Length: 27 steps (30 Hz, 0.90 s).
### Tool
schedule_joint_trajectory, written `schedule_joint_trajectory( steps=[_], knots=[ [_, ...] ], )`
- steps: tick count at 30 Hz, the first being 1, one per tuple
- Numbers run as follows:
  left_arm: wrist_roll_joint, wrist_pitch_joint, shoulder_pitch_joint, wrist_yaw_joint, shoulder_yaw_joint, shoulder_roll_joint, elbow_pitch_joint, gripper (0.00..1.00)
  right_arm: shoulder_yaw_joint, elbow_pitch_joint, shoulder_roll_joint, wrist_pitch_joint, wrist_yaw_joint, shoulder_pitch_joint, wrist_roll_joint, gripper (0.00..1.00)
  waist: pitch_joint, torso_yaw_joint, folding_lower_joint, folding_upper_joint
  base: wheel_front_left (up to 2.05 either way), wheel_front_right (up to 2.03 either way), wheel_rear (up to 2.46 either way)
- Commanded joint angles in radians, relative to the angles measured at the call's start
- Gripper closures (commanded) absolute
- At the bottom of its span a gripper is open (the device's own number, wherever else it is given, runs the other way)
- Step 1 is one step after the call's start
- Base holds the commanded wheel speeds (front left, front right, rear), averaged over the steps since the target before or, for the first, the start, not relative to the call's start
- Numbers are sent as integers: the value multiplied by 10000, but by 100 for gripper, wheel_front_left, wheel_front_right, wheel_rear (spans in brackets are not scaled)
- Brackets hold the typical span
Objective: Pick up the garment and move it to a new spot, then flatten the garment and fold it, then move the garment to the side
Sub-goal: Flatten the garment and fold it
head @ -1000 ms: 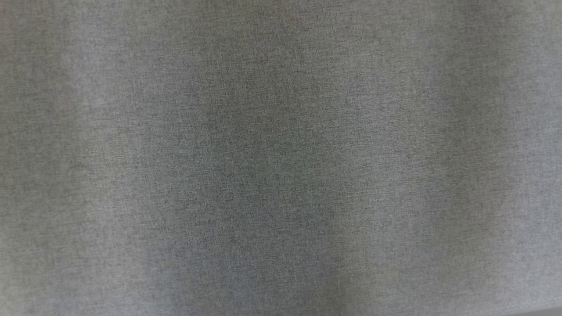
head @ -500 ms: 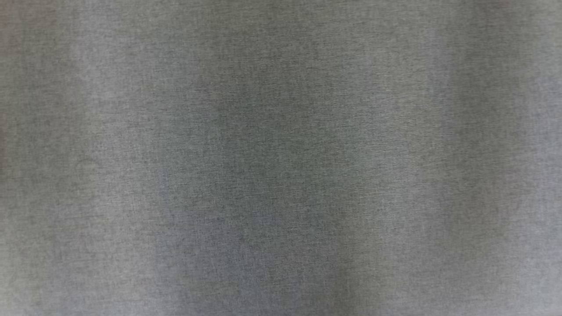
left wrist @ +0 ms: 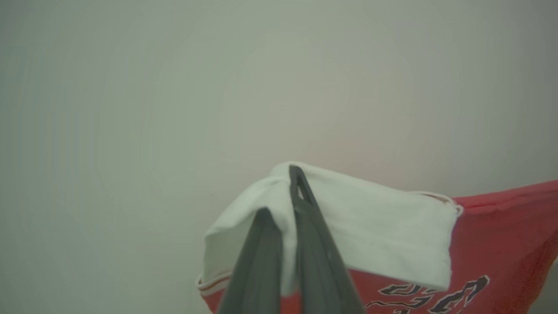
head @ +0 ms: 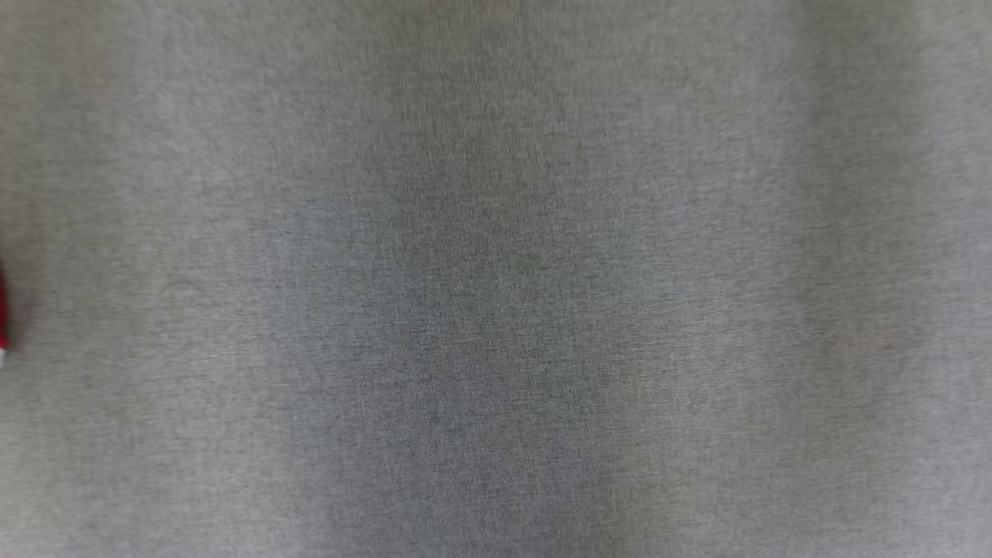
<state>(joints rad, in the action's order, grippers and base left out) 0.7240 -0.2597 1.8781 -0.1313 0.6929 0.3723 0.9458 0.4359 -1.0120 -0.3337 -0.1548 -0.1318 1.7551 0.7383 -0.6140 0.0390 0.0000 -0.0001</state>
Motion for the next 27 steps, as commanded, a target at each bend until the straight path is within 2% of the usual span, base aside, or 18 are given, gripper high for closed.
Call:
schedule_joint_trajectory(
  steps=[1,5,10,14,16,19,23,27],
  knots=[
    [11,-64,-945,56,-322,297,-728,100,89,460,-249,-113,23,-1013,477,100,567,-53,0,1,0,0,0],
    [17,-48,-3021,510,-978,683,-2363,100,240,1407,-564,-191,23,-2581,1151,100,1039,-79,0,1,0,0,0],
    [135,-52,-6993,1763,-2200,918,-5601,100,248,2973,-1024,-456,23,-5375,1955,100,1711,-120,0,1,0,0,0],
    [42,-53,-9987,2689,-3098,742,-7813,100,81,4038,-1137,-626,23,-7515,2327,100,2101,-145,0,1,0,0,0],
    [-58,-54,-11336,2961,-3449,521,-8610,100,-116,4448,-1096,-712,23,-8501,2430,100,2287,-155,0,1,0,0,0],
    [-238,-56,-12981,3186,-3806,203,-9431,100,-501,4936,-930,-793,23,-9883,2515,100,2557,-173,0,1,0,0,0],
    [-417,-56,-14861,3233,-4249,-330,-9969,100,-889,5359,-698,-815,23,-11552,2303,100,2926,-226,0,1,0,0,0],
    [-680,-57,-16467,2986,-4483,-882,-9999,100,-1413,5565,-473,-827,25,-13049,2195,100,3331,-306,0,1,0,0,0]
  ],
)
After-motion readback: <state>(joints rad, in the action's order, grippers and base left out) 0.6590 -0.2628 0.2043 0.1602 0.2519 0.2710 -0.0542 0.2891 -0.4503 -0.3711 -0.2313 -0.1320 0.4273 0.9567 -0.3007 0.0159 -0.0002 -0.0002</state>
